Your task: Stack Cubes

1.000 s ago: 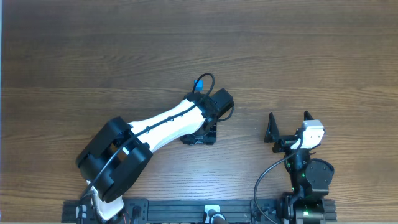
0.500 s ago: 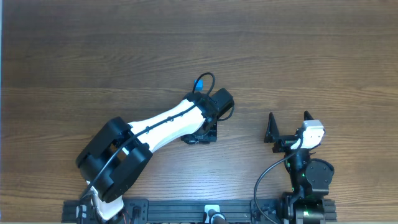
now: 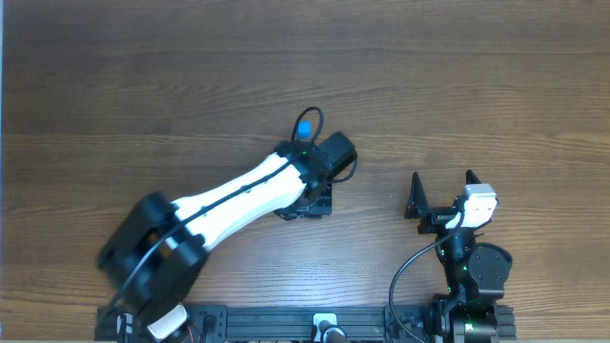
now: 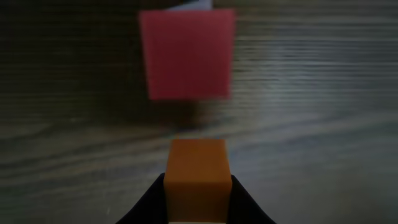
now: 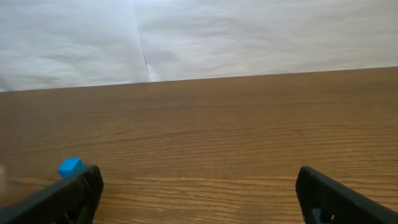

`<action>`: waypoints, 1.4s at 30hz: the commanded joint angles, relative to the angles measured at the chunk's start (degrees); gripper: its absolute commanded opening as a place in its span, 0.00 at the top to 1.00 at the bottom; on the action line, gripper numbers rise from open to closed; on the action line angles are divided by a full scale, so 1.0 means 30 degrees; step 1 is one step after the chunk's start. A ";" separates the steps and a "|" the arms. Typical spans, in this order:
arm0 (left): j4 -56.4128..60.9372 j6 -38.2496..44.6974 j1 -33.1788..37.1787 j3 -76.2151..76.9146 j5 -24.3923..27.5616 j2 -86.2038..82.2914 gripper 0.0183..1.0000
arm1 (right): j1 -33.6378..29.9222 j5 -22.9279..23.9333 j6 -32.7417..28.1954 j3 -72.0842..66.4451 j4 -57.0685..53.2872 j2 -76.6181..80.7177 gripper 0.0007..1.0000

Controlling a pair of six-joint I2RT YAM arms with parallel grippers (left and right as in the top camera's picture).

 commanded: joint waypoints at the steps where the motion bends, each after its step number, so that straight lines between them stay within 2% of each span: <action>1: -0.1326 0.0350 0.0430 0.1137 0.0051 -0.2120 0.98 | 0.0102 -0.0138 -0.0153 -0.0102 -0.0080 -0.0160 0.01; 5: -0.3483 0.0641 0.0765 0.3198 -0.0262 -0.2047 0.98 | 0.0102 -0.0138 -0.0153 -0.0102 -0.0080 -0.0160 0.01; 10: -0.4386 0.0962 0.1326 0.4670 -0.0750 -0.1960 0.98 | 0.0102 -0.0138 -0.0153 -0.0102 -0.0080 -0.0160 0.01; 21: -0.3439 0.2331 0.2127 0.4823 -0.0583 -0.0204 0.98 | 0.0102 -0.0138 -0.0160 -0.0102 -0.0080 -0.0160 0.01; 42: -0.3927 0.2856 0.2339 0.5887 0.0204 0.1741 0.98 | 0.0102 -0.0138 -0.0153 -0.0102 -0.0080 -0.0160 0.01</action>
